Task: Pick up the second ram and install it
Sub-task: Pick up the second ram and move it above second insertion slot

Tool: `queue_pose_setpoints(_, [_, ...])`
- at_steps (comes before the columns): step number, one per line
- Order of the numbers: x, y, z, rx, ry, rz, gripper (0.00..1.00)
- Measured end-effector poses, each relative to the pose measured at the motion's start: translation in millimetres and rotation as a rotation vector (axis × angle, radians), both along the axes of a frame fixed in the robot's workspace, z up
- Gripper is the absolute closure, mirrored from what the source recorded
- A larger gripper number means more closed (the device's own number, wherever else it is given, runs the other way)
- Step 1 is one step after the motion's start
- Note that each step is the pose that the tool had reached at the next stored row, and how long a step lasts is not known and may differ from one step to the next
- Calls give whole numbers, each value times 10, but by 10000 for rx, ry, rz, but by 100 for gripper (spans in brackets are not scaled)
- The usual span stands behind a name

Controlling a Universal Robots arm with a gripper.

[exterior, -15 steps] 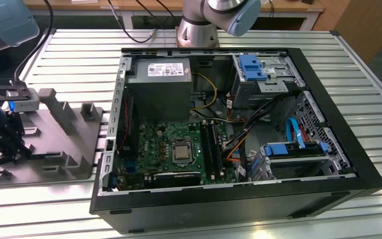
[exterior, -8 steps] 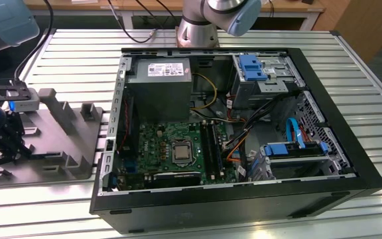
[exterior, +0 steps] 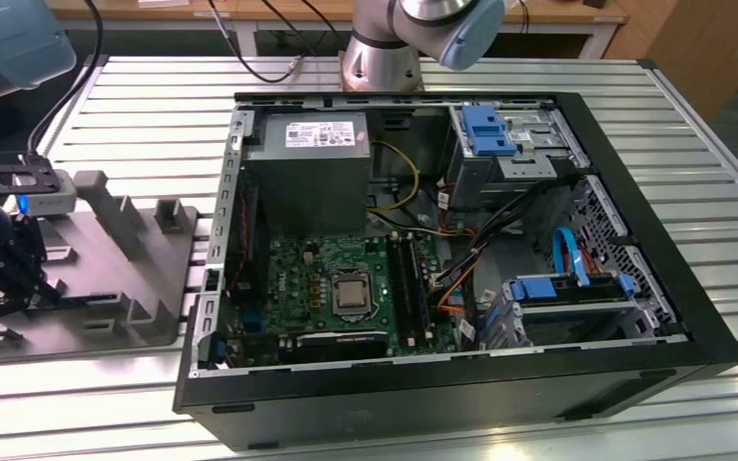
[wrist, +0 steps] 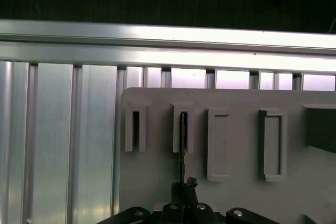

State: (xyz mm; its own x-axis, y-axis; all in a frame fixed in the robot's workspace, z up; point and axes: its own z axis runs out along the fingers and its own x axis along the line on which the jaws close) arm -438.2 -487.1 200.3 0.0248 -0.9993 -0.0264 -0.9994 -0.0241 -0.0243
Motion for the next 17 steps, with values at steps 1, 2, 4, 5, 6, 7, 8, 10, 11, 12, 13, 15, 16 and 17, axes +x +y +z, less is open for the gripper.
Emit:
queue_pose_setpoints(1, [0,0,1,0,0,0,89])
queue_pose_setpoints(2, [0,0,1,-1,1,0,89])
queue_pose_setpoints(4, [0,0,2,-1,1,0,89])
queue_pose_setpoints(5, [0,0,2,0,0,0,89])
queue_pose_setpoints(6, [0,0,2,0,0,0,89])
queue_pose_setpoints(7, [0,0,2,0,1,-49,89])
queue_pose_setpoints(8, [0,0,2,0,2,-133,89])
queue_pose_setpoints(10, [0,0,2,-1,1,-146,89])
queue_pose_setpoints(11, [0,0,2,-1,1,-146,89])
queue_pose_setpoints(12, [0,0,2,-1,1,-147,89])
queue_pose_setpoints(13, [0,0,2,-1,1,-146,89])
queue_pose_setpoints(15, [0,0,16,-5,6,-147,89])
queue_pose_setpoints(16, [0,0,24,-3,3,-147,89])
queue_pose_setpoints(17, [0,0,27,0,0,-147,89])
